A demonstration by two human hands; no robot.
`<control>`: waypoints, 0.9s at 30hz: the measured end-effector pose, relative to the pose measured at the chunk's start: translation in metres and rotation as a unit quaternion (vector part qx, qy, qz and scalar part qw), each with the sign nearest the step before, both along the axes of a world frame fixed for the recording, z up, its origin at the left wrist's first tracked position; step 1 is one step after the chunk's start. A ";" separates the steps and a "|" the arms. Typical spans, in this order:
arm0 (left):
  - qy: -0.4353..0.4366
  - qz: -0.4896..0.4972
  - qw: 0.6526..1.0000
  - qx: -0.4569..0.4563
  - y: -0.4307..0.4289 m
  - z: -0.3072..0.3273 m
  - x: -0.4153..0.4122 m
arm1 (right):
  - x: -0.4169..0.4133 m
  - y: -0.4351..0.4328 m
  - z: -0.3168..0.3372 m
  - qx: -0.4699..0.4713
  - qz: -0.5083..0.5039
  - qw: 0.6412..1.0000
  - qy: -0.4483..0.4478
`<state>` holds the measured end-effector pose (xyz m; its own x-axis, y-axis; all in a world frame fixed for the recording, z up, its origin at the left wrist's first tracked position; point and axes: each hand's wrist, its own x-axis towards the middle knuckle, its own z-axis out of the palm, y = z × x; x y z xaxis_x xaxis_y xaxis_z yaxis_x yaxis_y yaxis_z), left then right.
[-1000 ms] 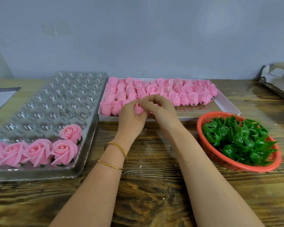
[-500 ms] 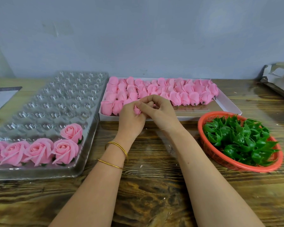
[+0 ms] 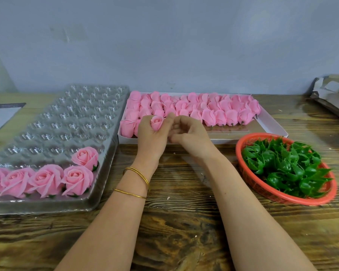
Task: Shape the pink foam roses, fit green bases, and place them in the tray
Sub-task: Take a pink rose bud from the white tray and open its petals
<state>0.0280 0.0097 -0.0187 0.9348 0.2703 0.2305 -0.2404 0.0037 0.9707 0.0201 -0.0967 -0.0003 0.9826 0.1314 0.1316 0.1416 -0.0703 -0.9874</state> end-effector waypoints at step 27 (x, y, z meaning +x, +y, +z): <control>0.010 -0.088 0.996 -0.015 0.001 0.007 -0.004 | -0.007 -0.007 0.002 0.004 0.114 0.993 0.001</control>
<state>0.0237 0.0108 -0.0114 0.9725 0.1086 0.2060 -0.2145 0.0736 0.9739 0.0126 -0.1036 0.0021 0.9278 0.3492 0.1313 0.1508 -0.0291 -0.9881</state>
